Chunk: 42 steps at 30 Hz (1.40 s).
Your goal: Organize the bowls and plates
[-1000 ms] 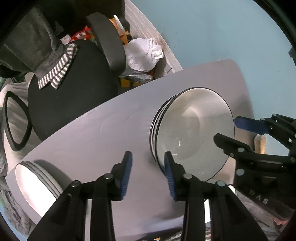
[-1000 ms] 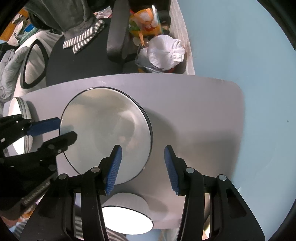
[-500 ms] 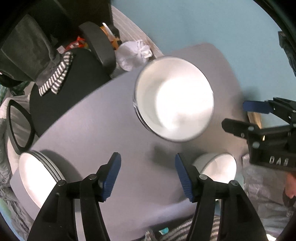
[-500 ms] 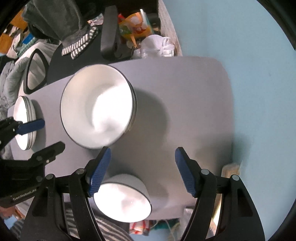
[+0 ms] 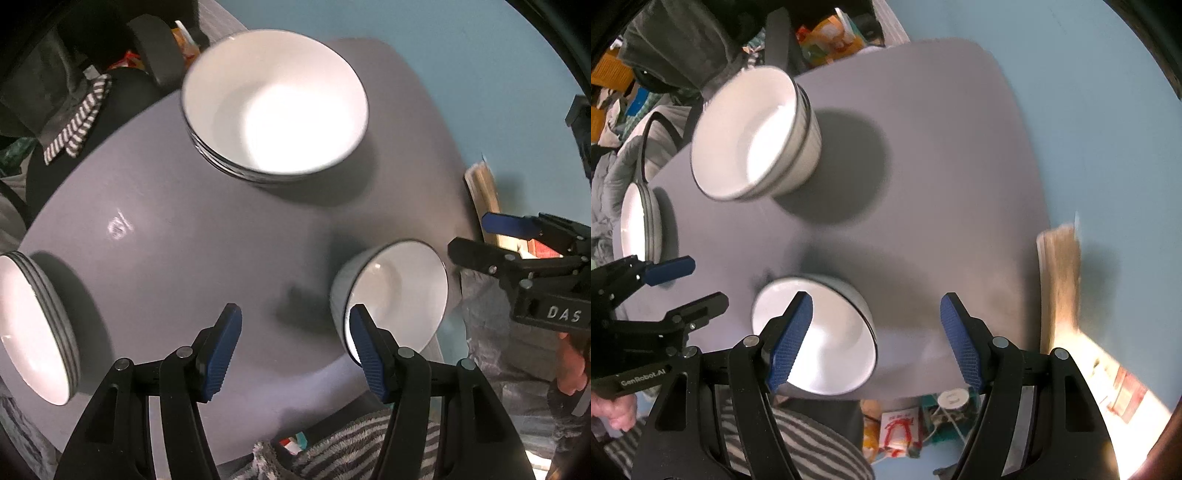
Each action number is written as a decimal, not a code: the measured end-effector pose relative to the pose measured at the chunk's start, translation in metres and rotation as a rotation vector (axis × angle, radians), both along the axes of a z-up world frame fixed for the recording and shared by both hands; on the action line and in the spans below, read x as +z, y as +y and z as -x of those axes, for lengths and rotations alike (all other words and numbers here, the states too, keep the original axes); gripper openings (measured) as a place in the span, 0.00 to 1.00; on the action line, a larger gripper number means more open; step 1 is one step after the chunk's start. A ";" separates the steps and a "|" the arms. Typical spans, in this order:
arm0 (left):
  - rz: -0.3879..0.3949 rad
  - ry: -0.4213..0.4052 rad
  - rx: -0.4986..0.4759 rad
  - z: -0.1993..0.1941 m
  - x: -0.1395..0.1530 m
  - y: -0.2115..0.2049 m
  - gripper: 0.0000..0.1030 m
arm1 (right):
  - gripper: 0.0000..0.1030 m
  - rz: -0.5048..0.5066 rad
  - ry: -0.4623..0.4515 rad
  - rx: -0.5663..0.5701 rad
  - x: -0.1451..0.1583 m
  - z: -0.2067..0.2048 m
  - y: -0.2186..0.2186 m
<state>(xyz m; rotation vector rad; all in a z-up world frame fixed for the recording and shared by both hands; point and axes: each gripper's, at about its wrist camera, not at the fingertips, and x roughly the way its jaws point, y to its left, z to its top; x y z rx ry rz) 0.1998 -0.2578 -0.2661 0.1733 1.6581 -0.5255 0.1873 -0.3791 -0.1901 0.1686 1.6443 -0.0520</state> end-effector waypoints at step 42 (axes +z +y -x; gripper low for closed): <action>0.009 0.060 -0.006 0.026 -0.048 -0.024 0.12 | 0.10 -0.082 0.027 -0.076 -0.051 0.037 0.008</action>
